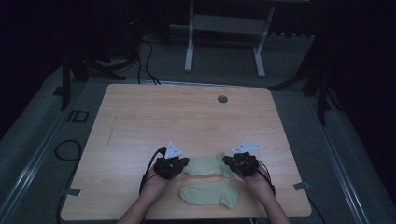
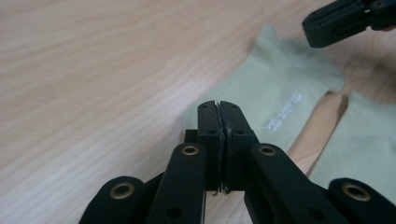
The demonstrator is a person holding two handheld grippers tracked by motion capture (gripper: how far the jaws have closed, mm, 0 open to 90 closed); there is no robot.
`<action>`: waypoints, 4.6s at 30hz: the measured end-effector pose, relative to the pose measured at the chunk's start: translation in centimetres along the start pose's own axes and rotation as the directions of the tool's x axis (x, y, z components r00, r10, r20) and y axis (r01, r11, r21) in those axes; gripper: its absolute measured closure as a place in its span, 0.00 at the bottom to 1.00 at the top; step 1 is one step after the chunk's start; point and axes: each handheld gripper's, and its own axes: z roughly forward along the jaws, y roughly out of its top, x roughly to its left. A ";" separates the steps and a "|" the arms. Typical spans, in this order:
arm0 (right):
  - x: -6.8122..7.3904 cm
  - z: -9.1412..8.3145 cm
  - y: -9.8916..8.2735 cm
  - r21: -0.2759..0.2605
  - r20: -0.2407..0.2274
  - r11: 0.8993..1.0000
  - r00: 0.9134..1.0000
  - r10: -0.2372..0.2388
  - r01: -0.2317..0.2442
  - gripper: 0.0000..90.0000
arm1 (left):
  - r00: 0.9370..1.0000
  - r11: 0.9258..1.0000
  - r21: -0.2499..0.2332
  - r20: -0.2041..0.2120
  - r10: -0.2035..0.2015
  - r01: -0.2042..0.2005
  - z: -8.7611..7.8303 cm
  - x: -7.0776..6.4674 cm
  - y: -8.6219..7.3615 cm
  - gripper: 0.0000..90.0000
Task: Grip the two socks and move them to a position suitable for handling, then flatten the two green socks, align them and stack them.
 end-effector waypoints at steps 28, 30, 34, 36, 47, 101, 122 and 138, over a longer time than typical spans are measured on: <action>-0.9 -0.7 -3.0 0.027 -0.014 0.999 1.000 -0.018 0.018 0.62 | 0.999 0.999 -0.005 0.000 0.046 -0.046 1.0 -0.5 -1.1 0.54; -0.9 -1.1 -2.7 0.017 -0.012 1.000 1.000 -0.016 0.016 0.62 | 1.000 1.000 -0.021 0.008 0.009 -0.009 0.3 -0.2 -0.9 0.53; -0.8 -2.0 -2.0 0.001 -0.020 1.000 1.000 0.007 -0.007 0.56 | 0.999 0.999 -0.007 0.033 -0.039 0.039 -0.9 0.1 -0.9 0.48; -0.6 -2.4 -1.9 -0.008 -0.022 1.000 1.000 0.013 -0.013 0.54 | 0.999 0.999 0.002 0.026 -0.048 0.048 -1.5 0.1 -1.1 0.46; 1.4 -4.6 -2.9 -0.016 -0.040 1.000 0.999 0.006 -0.007 0.52 | 0.998 0.998 0.038 0.030 -0.056 0.055 -5.1 -1.1 -3.6 0.38; 4.8 -5.0 -6.1 0.055 -0.033 0.998 0.999 -0.040 0.042 0.93 | 0.997 0.998 0.060 0.077 -0.010 0.005 -4.7 -3.8 -4.6 1.00; 4.0 -5.0 -5.7 0.026 -0.042 0.999 0.999 0.021 -0.020 0.58 | 0.994 0.994 0.103 0.106 -0.034 0.023 -2.5 -3.3 -4.1 0.55; 5.5 -4.0 -6.3 0.093 -0.044 0.994 0.998 -0.053 0.057 0.92 | 0.996 0.990 0.132 0.078 0.034 -0.044 -2.2 -4.2 -4.7 0.96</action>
